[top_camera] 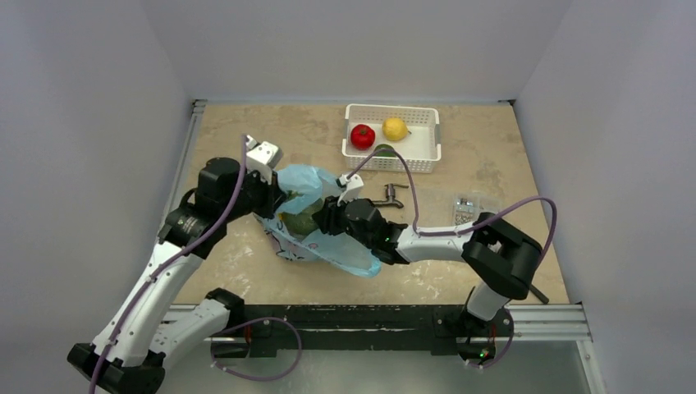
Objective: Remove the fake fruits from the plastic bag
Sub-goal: Adjust the plastic bag at the center of the board, then adjust the fake fruit in the plastic bag.
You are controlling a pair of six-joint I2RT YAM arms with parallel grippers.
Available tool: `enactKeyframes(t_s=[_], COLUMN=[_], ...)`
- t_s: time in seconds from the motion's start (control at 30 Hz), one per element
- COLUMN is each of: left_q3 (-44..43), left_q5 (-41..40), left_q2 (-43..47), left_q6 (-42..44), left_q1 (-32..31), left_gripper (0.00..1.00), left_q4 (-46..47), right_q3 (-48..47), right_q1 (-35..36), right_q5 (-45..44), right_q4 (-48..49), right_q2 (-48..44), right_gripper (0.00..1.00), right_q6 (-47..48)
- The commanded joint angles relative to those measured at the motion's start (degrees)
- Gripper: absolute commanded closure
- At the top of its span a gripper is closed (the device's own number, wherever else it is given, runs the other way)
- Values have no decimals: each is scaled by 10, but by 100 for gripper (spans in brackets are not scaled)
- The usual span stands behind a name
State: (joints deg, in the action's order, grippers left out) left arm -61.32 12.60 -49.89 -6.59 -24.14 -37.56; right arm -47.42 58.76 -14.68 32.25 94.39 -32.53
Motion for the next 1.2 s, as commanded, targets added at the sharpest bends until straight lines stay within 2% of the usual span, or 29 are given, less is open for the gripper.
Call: enactKeyframes(t_s=[0.0,0.23,0.37,0.4,0.5,0.63,0.83,1.0,1.1,1.17], left_q3=[80,136,142,149,170,184,201,202,204,205], left_q5=[-33,-106,-173,-180,-188,-226,-277,-278,-260,-262], left_q2=[13,40,64,75,105,122,126,110,104,104], left_q6=[-4,3,-3,-3,-9,-26,-56,-46,-36,-29], left_q1=[1,1,1,1,1,0,-5,-6,-6,-6], left_gripper=[100,100,100,100,100,100,100,100,100,100], left_q4=[-17,-11,-5,5,35,50,67,71,78,80], right_q3=[47,23,-7,-11,-39,-87,-163,-231,-267,-264], right_q1=[5,55,71,71,71,71,79,80,80,79], right_q5=[-12,-47,-39,-39,-41,-21,-22,-86,-156,-239], right_q4=[34,-5,-9,-2,25,51,71,48,0,-23], right_q2=[-30,-76,-67,-58,-19,46,150,212,235,236], right_gripper=[63,49,46,48,67,84,84,73,71,71], right_q6=[6,64,75,76,76,75,97,168,166,147])
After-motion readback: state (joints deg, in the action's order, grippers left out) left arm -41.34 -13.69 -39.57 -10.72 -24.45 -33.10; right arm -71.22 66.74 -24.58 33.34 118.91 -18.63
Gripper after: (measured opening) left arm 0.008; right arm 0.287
